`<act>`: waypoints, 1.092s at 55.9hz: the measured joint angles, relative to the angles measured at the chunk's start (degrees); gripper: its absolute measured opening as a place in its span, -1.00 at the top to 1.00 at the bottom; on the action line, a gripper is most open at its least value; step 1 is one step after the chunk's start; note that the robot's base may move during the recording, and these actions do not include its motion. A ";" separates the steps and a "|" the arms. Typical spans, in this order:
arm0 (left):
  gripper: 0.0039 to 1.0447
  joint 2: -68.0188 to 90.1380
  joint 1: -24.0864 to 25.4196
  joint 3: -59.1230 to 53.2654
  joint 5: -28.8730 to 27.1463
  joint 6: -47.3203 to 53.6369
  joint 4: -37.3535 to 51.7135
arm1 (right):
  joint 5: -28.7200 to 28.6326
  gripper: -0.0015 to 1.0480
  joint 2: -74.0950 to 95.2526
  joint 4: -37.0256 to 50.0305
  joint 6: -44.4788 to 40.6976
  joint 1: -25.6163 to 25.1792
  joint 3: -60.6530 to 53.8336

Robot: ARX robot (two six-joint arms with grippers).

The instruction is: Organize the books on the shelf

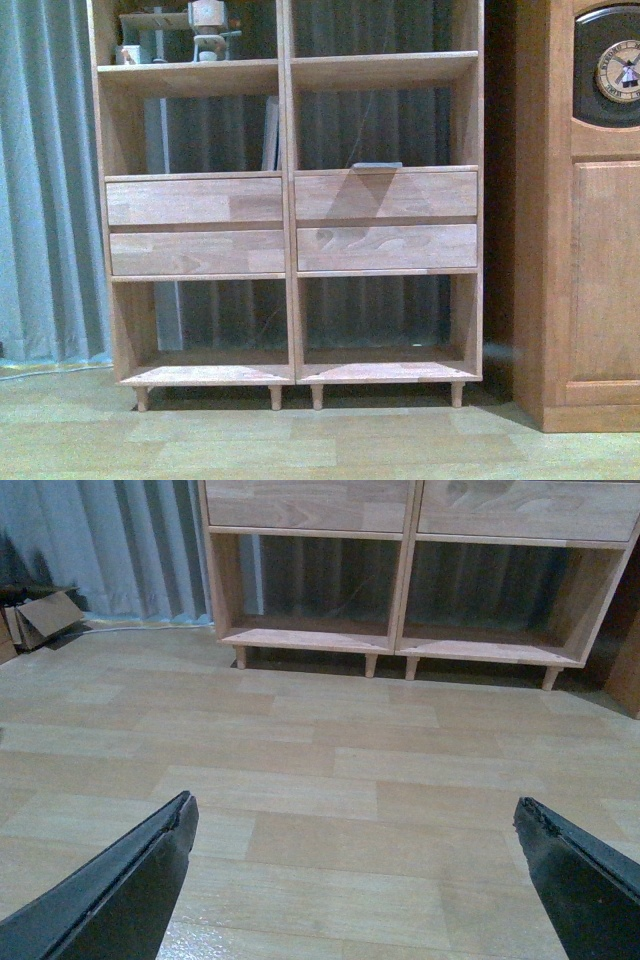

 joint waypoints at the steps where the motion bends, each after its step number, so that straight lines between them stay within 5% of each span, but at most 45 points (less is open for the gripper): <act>1: -0.87 0.00 0.00 0.00 0.00 0.00 0.00 | 0.00 -0.87 0.00 0.00 0.00 0.00 0.00; 61: -0.87 0.00 0.00 0.00 0.00 0.00 0.00 | 0.00 -0.87 0.00 0.00 0.00 0.00 0.00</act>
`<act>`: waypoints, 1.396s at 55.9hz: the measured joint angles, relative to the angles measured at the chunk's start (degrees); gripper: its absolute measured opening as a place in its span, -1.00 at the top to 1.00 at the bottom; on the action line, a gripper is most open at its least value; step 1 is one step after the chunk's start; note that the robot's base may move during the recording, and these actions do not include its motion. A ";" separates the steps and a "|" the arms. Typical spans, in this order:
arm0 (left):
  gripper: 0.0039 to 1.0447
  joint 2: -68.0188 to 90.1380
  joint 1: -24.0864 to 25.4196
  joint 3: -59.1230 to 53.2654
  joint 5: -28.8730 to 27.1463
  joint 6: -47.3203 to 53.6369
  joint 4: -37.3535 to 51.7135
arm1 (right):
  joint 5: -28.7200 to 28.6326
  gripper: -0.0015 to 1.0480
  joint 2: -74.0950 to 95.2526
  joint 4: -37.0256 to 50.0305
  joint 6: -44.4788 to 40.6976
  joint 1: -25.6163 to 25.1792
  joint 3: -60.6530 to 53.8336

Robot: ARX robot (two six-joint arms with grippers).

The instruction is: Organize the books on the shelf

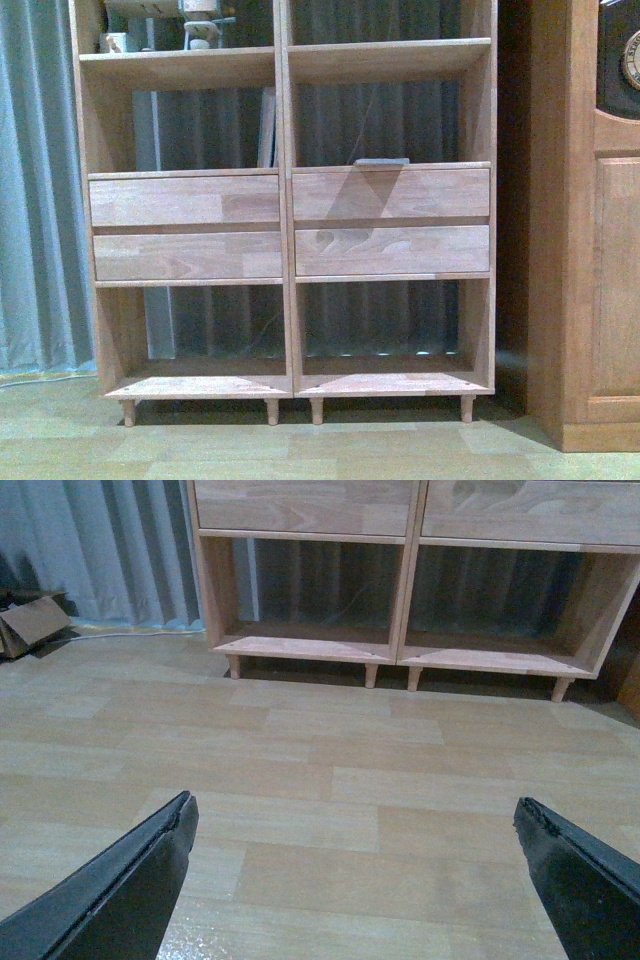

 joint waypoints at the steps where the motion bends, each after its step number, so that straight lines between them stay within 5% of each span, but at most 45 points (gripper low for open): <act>1: -0.87 0.00 0.00 0.00 0.00 0.00 0.00 | -0.02 -0.87 0.00 0.00 0.00 0.00 0.00; 78: -0.87 0.02 0.00 0.00 0.00 0.02 0.00 | 0.00 -0.87 0.00 0.00 0.00 0.00 0.00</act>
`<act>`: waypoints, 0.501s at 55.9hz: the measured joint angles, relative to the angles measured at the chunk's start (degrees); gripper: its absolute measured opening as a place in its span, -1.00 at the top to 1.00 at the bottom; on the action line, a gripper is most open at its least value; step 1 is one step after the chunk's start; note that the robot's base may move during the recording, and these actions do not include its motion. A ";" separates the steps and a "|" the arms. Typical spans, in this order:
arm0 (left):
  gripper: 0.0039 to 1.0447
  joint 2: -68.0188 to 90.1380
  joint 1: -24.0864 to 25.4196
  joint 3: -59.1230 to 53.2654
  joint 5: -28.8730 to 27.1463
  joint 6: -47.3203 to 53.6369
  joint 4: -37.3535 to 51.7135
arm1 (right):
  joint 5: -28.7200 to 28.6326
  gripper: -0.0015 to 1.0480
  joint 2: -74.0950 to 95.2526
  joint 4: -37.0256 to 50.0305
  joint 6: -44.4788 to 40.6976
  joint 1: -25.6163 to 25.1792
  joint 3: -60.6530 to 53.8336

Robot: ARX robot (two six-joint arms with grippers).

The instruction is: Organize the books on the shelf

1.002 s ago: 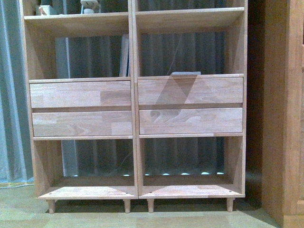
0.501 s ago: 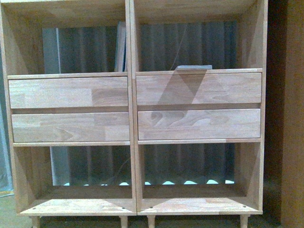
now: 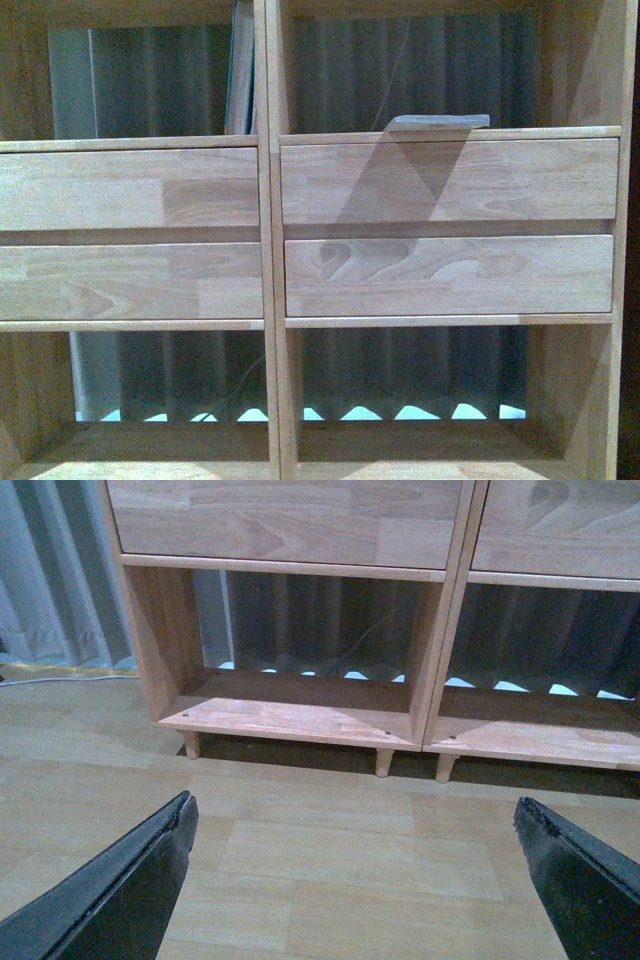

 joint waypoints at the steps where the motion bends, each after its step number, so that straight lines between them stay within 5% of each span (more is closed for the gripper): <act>1: -0.87 0.00 0.00 0.00 0.02 0.00 0.00 | 0.00 -0.87 0.00 0.00 0.00 0.00 0.00; 28: -0.87 0.00 0.00 0.00 0.00 -0.02 0.00 | 0.00 -0.87 0.00 0.00 0.00 0.00 0.00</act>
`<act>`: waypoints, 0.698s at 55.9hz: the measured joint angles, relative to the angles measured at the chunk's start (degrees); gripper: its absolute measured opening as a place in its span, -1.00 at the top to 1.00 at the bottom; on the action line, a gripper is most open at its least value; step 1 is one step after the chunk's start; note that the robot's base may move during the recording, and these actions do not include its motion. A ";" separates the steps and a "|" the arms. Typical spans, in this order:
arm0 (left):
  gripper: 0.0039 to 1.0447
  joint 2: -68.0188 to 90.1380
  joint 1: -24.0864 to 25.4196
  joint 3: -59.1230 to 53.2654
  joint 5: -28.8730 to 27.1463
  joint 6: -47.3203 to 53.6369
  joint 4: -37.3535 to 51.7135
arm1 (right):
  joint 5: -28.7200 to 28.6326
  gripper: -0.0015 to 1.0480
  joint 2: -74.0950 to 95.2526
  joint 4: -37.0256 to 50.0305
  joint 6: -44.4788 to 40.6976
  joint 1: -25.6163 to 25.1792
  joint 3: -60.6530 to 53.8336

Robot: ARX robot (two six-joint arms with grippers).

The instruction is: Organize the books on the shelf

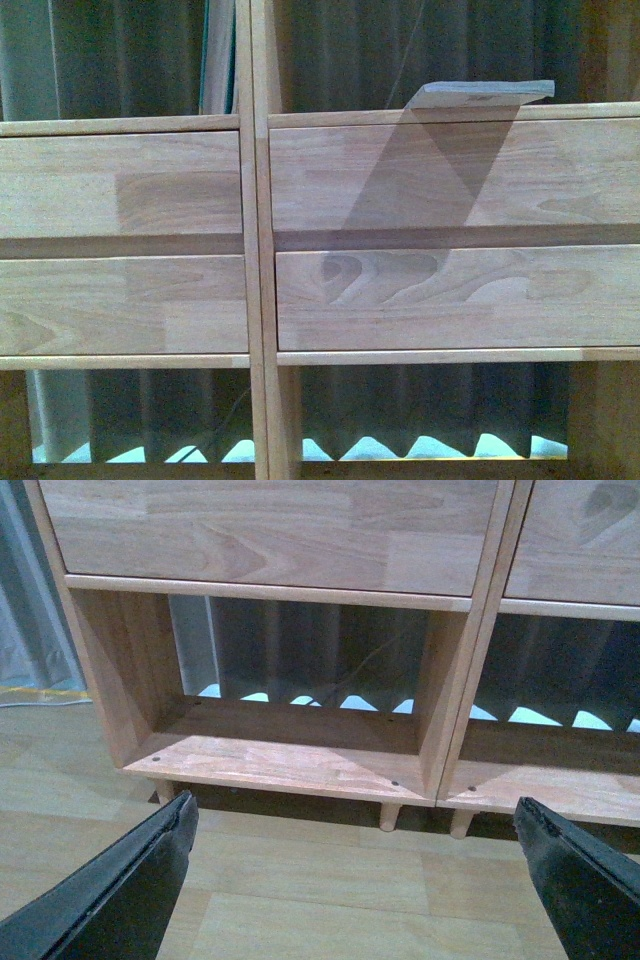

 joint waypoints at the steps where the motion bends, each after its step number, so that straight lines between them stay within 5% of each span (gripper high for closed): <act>1: -0.87 0.00 0.00 0.00 0.02 0.02 0.00 | 0.00 -0.87 0.00 0.00 0.00 0.02 0.00; 39: -0.87 0.00 0.00 0.00 0.02 0.02 0.00 | 0.00 -0.87 0.00 0.00 0.00 0.00 0.00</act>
